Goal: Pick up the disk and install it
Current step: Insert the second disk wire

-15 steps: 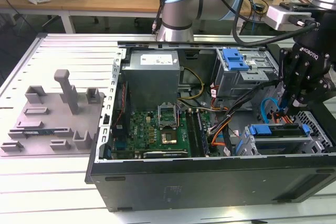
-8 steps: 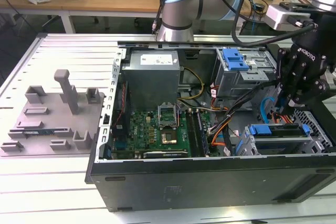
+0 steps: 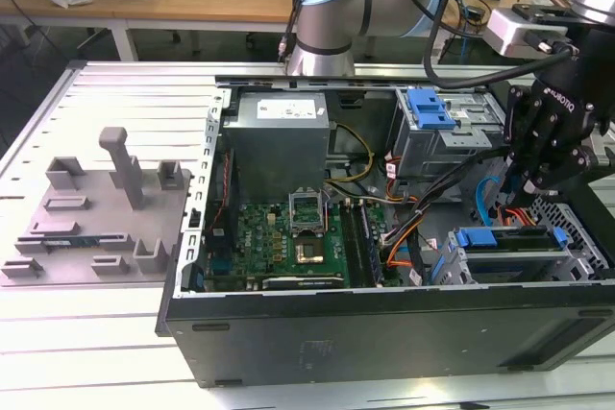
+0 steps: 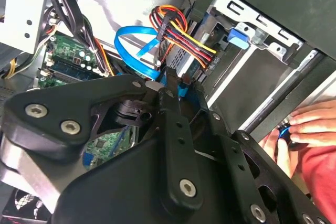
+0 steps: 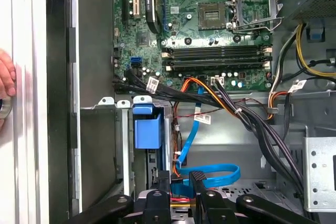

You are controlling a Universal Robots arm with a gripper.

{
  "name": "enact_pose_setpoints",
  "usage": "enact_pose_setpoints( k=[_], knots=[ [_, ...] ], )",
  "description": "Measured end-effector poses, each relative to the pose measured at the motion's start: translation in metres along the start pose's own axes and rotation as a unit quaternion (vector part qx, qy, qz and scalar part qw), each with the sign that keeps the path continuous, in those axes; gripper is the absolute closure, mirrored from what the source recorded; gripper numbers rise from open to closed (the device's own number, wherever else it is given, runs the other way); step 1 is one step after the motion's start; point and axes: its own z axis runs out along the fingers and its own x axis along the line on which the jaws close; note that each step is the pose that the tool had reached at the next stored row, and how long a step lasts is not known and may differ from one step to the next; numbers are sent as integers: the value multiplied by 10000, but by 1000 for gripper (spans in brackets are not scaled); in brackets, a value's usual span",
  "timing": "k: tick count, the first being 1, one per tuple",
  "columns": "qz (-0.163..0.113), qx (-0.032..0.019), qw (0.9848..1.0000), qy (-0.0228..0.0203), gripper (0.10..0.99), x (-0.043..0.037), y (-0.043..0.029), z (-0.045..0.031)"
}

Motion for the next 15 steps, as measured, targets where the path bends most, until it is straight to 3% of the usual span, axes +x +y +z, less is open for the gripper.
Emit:
enact_pose_setpoints(
  k=[10, 11, 12, 15],
  knots=[
    [2, -4, 10000, 2, 800, 0, -3, 0],
    [2, -4, 10000, 2, 812, 0, -3, 0],
    [2, -4, 10000, 2, 925, 0, -3, 0],
    [2, -4, 10000, 2, 925, 0, -4, 0]
  ],
)
